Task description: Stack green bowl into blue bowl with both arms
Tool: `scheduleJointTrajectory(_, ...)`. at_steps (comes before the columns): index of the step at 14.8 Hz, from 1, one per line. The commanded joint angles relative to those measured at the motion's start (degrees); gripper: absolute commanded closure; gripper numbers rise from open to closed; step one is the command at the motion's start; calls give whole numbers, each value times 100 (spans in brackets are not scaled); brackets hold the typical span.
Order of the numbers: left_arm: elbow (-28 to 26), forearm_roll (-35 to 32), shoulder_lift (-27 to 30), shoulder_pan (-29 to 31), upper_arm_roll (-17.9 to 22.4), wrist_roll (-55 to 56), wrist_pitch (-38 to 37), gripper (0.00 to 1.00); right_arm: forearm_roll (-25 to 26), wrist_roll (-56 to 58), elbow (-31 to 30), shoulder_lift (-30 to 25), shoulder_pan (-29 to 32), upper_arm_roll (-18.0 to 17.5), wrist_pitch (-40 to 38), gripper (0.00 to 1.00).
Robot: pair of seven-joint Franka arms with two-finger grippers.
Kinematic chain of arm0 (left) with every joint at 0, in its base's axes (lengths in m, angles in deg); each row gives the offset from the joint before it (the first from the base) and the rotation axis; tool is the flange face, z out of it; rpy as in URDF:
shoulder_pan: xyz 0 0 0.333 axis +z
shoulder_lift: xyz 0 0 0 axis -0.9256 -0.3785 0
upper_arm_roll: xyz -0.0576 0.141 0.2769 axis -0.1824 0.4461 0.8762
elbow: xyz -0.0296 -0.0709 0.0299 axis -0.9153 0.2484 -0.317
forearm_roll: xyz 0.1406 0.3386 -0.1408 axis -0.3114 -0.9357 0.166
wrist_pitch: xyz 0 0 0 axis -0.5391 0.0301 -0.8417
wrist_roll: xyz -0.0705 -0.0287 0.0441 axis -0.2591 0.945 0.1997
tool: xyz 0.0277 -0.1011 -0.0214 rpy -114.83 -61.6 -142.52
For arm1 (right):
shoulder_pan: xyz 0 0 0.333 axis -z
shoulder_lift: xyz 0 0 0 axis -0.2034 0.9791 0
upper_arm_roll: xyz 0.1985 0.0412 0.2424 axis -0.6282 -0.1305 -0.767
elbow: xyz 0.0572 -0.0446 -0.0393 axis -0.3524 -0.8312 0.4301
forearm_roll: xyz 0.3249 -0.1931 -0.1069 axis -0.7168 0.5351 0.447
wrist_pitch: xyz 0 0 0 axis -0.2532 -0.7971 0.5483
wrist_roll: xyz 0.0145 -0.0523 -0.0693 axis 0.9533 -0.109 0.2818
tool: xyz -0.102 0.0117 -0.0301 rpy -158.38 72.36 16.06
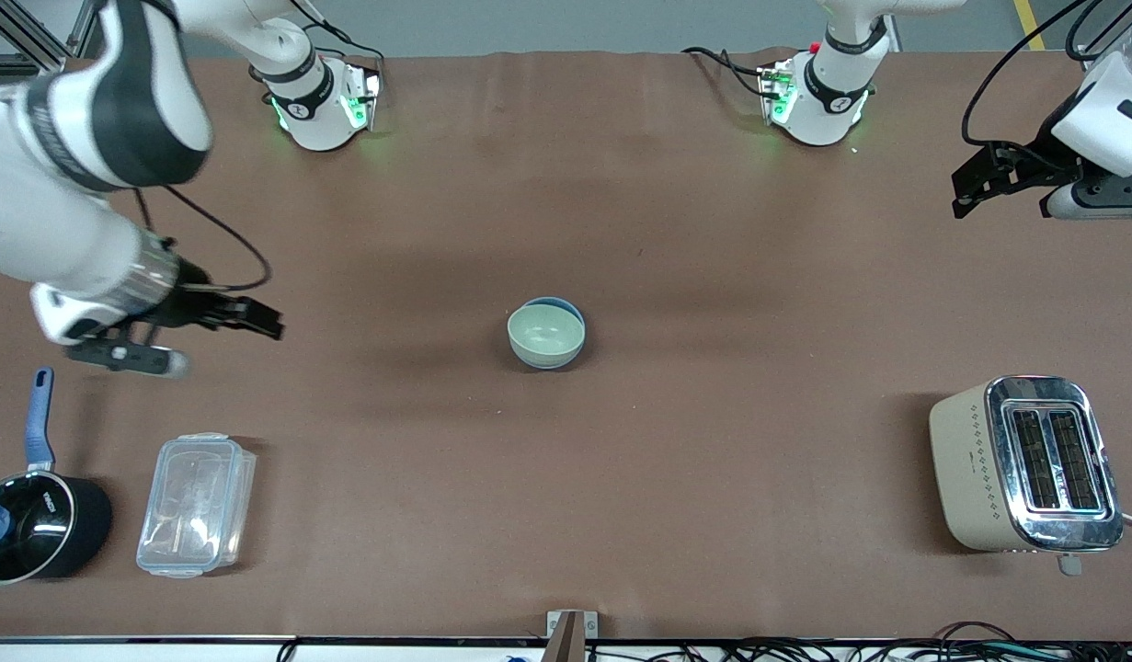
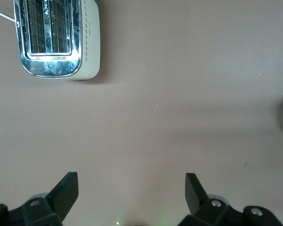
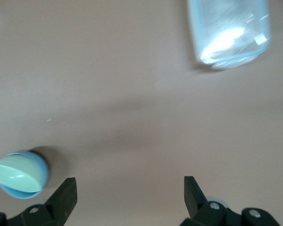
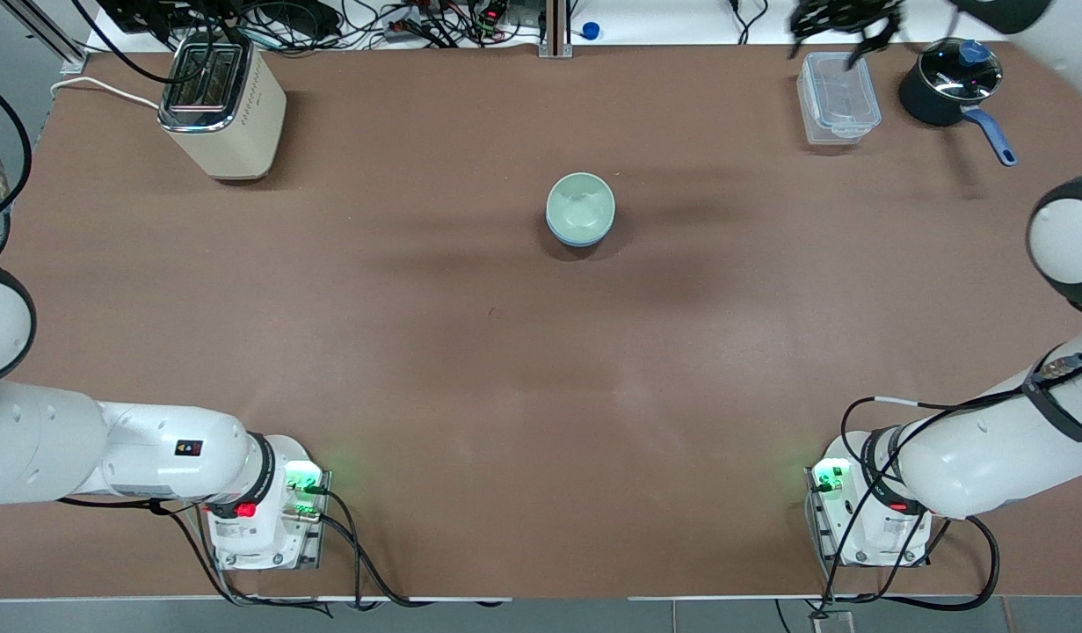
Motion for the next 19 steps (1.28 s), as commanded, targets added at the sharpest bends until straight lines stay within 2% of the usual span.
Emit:
scheduleJointTrajectory(1,167,42,-88,-10,13,-97,-121,0,738,556,-197,-568,316,-88,82,0)
scheduleJointTrajectory(7,255,34,-88,-10,13,-70,-121,0,812,1910,-38,-780,1195,-97,-85,0)
scheduleJointTrajectory(9,246,25,-88,-10,13,-70,-121,0,820,2174,23,-833,1284,-97,-155,0)
scheduleJointTrajectory(11,246,25,-88,-10,13,-70,-121,0,812,2141,50,-807,1284,-106,-584,0)
scheduleJointTrajectory(16,255,25,-79,-10,13,-70,-121,0,750,2061,6,-807,1275,-202,-683,0)
scheduleJointTrajectory(19,246,25,-79,-10,13,-70,-156,0,750,2043,6,-815,2029,-1062,-753,0)
